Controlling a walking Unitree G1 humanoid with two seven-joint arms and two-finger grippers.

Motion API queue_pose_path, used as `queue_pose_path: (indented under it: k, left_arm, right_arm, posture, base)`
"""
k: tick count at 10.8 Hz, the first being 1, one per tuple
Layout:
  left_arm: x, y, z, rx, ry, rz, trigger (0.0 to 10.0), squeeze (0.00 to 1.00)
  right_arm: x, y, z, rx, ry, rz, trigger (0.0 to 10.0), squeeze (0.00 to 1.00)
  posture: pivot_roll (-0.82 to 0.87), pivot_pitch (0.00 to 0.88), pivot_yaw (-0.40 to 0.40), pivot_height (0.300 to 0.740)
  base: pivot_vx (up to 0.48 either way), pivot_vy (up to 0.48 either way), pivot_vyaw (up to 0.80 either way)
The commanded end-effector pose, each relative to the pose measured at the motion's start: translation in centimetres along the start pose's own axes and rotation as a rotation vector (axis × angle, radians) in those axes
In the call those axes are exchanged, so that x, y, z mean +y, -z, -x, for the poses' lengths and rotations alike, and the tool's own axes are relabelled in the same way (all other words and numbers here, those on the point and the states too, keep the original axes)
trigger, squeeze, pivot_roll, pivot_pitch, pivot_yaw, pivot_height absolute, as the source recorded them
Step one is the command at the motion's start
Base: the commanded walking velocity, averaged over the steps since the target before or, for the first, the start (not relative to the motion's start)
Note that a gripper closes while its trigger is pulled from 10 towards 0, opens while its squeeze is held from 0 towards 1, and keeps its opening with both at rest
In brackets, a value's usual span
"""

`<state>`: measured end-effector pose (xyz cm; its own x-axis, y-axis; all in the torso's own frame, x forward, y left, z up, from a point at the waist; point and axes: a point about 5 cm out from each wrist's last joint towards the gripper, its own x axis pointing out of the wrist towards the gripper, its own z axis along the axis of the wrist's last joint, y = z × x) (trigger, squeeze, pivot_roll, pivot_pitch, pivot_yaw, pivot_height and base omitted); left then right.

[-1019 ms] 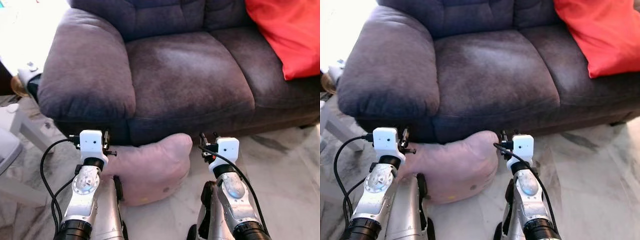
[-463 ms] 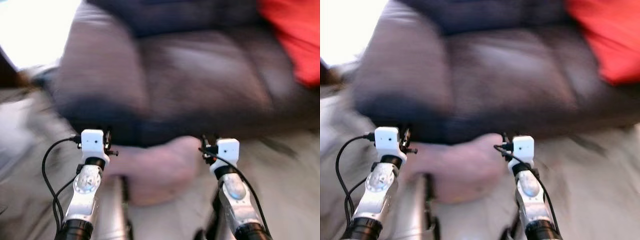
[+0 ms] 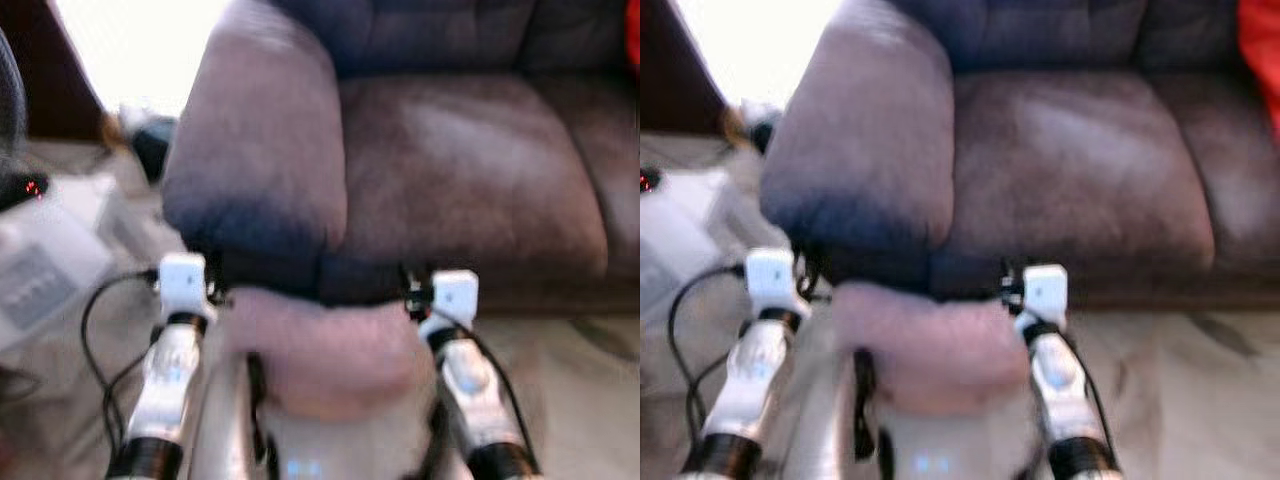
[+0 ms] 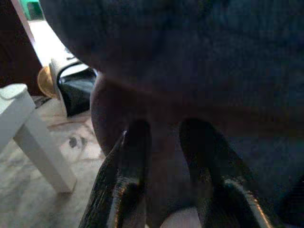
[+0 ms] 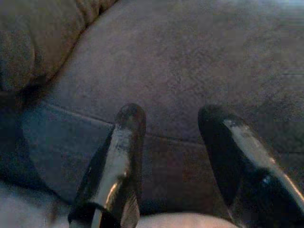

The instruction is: Move the pillow to the sofa from floor

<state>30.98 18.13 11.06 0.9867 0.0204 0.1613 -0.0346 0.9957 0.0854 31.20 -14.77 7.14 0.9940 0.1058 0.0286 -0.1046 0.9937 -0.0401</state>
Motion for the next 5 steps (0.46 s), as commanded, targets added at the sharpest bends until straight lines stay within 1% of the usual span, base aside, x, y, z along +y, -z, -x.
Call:
queue_pose_path:
  k: [1,4,5]
  left_arm:
    - [0.09,0.12,0.22,0.004,-0.002,-0.006,10.0,0.00]
    - [0.08,0.10,0.23,0.004,-0.001,-0.008,10.0,0.00]
    - [0.07,0.10,0.24,0.005,0.000,-0.006,10.0,0.00]
  right_arm:
    - [-0.37,0.86,0.58,0.035,0.015,-0.005,10.0,0.00]
    - [-0.40,1.16,0.67,0.051,0.017,-0.008,10.0,0.00]
    - [-0.30,1.69,0.80,0.083,0.012,-0.013,10.0,0.00]
  posture:
    - [0.15,0.185,-0.019,0.459]
    - [0.15,0.188,-0.019,0.459]
    - [0.15,0.188,-0.020,0.459]
  base:
    - [0.000,0.000,0.00]
    - [0.000,0.000,0.00]
    - [0.000,0.000,0.00]
